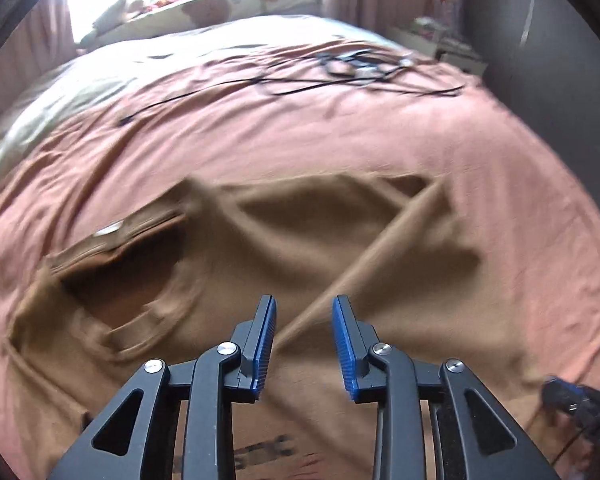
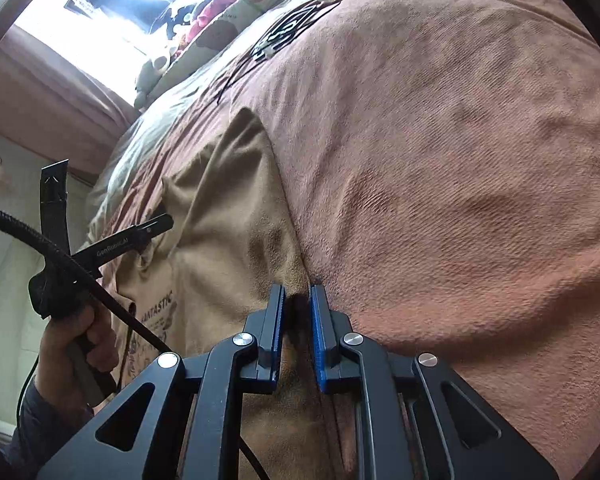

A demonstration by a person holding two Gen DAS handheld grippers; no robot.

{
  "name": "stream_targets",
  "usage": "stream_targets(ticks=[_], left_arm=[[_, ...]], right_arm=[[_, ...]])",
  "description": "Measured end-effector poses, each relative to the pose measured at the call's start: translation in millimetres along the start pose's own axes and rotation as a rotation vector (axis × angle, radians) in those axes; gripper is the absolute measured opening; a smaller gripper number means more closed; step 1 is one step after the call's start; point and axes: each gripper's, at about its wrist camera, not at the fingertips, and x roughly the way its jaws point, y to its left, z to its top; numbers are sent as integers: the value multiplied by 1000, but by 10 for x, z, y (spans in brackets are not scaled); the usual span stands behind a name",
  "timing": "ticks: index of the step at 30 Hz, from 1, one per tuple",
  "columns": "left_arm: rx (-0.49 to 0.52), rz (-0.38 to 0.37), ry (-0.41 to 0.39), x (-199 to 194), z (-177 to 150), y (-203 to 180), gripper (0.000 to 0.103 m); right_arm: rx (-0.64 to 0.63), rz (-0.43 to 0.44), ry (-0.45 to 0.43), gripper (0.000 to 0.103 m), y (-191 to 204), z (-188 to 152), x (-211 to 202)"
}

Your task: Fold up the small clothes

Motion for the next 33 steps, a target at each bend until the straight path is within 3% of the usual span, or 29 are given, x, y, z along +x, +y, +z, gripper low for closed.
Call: stream_targets(ticks=[8, 16, 17, 19, 21, 27, 29, 33], left_arm=[[79, -107, 15, 275, 105, -517, 31], [89, -53, 3, 579, 280, -774, 31], [74, -46, 2, 609, 323, -771, 31], [67, -23, 0, 639, 393, -794, 31], [61, -10, 3, 643, 447, -797, 31], [30, -54, -10, 314, 389, -700, 31], [18, -63, -1, 159, 316, -623, 31], [-9, -71, 2, -199, 111, -445, 33]], right_arm=[[55, -16, -59, 16, -252, 4, -255], [51, -45, -79, 18, -154, 5, -287], [54, -51, -81, 22, -159, 5, -283], [59, -63, -88, 47, -168, -20, -285], [56, -66, -89, 50, -142, -38, -297], [37, -38, -78, 51, -26, -46, -320], [32, -38, -71, 59, -10, -54, -333], [10, -27, -79, 63, 75, -60, -432]])
